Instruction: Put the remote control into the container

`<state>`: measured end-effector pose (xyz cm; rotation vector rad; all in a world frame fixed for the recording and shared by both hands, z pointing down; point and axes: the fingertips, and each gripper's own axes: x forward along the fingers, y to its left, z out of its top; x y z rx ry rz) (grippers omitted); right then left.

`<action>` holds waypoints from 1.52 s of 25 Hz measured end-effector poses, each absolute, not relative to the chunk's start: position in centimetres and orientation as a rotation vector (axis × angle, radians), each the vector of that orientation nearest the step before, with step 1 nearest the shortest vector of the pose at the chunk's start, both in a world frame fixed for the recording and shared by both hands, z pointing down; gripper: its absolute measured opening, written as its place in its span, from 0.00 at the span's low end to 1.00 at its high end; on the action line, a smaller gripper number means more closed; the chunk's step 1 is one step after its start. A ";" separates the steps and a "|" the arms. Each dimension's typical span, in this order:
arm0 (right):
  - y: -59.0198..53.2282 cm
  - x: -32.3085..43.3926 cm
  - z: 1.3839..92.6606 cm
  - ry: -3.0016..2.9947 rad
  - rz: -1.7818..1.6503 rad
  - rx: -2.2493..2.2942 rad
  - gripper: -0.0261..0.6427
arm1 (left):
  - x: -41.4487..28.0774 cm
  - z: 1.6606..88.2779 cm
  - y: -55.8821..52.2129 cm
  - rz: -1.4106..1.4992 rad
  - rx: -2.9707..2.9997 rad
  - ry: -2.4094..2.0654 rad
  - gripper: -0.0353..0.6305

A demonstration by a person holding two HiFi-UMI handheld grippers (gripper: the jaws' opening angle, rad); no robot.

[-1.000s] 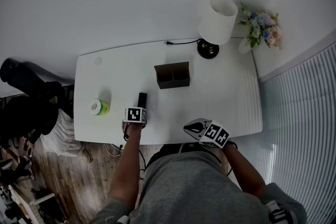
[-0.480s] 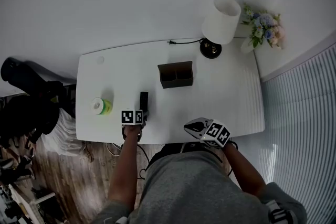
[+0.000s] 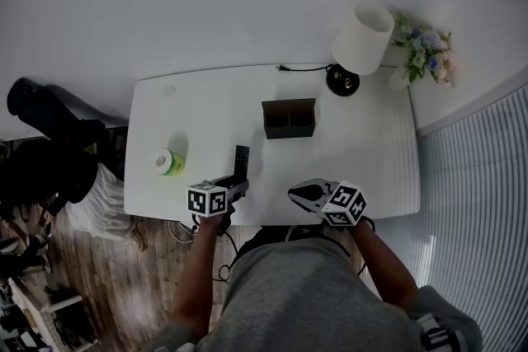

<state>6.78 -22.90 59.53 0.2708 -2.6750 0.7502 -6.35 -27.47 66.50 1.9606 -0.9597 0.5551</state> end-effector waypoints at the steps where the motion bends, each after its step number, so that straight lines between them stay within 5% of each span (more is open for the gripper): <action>1: -23.2 6.5 58.8 -2.708 0.797 0.255 0.06 | -5.7 65.5 -27.0 0.505 1.987 -0.928 0.32; 8: -24.2 5.3 53.7 -2.880 1.012 0.041 0.09 | -1.1 59.2 -23.4 0.190 2.136 -0.625 0.32; 10: -24.2 5.0 52.9 -2.897 1.021 -0.003 0.29 | 0.1 57.8 -22.4 0.127 2.193 -0.524 0.32; 15: -24.0 4.5 49.6 -3.007 1.168 -0.114 0.38 | 2.0 54.6 -20.4 -0.025 2.341 -0.310 0.32; 38: -24.0 0.8 47.1 -3.052 1.245 -0.089 0.36 | 0.5 51.9 -18.7 -0.158 2.383 0.172 0.32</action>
